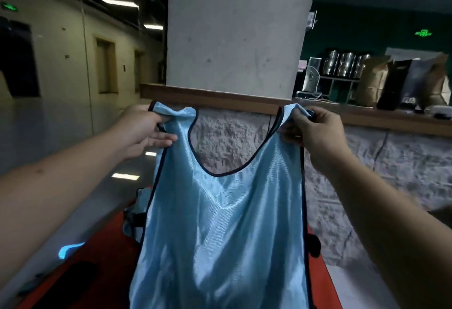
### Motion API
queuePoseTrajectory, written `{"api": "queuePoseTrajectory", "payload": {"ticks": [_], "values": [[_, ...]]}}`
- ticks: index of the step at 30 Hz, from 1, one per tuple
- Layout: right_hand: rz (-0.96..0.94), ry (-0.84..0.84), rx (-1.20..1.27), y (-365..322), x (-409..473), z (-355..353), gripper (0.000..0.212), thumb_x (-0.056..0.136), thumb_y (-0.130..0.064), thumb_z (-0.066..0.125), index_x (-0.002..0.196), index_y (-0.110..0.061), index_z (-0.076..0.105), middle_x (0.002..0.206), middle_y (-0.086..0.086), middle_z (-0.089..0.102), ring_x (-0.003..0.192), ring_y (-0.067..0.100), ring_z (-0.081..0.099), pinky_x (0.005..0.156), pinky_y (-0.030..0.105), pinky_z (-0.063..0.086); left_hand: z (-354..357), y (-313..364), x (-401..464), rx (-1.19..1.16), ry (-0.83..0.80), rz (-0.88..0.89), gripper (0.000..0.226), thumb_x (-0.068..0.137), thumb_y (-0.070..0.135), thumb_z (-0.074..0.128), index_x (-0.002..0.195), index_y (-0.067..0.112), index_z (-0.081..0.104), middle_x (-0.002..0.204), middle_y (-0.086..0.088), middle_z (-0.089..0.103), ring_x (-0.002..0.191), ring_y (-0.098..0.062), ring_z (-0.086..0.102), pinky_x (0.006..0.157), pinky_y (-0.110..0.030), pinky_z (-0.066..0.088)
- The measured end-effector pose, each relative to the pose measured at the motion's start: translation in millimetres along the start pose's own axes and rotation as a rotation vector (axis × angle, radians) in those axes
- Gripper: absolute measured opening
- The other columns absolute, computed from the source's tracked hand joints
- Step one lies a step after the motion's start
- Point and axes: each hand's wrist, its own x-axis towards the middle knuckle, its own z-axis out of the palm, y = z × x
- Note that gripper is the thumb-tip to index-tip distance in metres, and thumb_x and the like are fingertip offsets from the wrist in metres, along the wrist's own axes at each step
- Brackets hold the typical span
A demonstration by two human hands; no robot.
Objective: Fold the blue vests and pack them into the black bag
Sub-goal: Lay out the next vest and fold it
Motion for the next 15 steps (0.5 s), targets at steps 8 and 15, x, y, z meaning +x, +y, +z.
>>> {"api": "queuePoseTrajectory", "payload": {"ticks": [8, 15], "values": [[0.224, -0.055, -0.102, 201, 84, 48, 0.023, 0.102, -0.02, 0.059, 0.092, 0.0, 0.065, 0.088, 0.028, 0.071, 0.072, 0.029, 0.074, 0.066, 0.041, 0.064, 19, -176, 121, -0.003, -0.003, -0.276, 0.048, 0.097, 0.021, 0.062, 0.141, 0.013, 0.046, 0.113, -0.011, 0.073, 0.081, -0.038, 0.076, 0.084, -0.053, 0.061], [0.419, -0.084, -0.2, 387, 114, 82, 0.019, 0.097, -0.018, 0.062, 0.081, -0.01, 0.064, 0.083, 0.02, 0.071, 0.075, 0.032, 0.075, 0.064, 0.044, 0.064, 27, -334, 192, 0.01, 0.054, -0.469, 0.053, 0.099, 0.016, 0.063, 0.146, 0.012, 0.039, 0.136, -0.006, 0.045, 0.077, -0.037, 0.076, 0.065, -0.042, 0.063]]}}
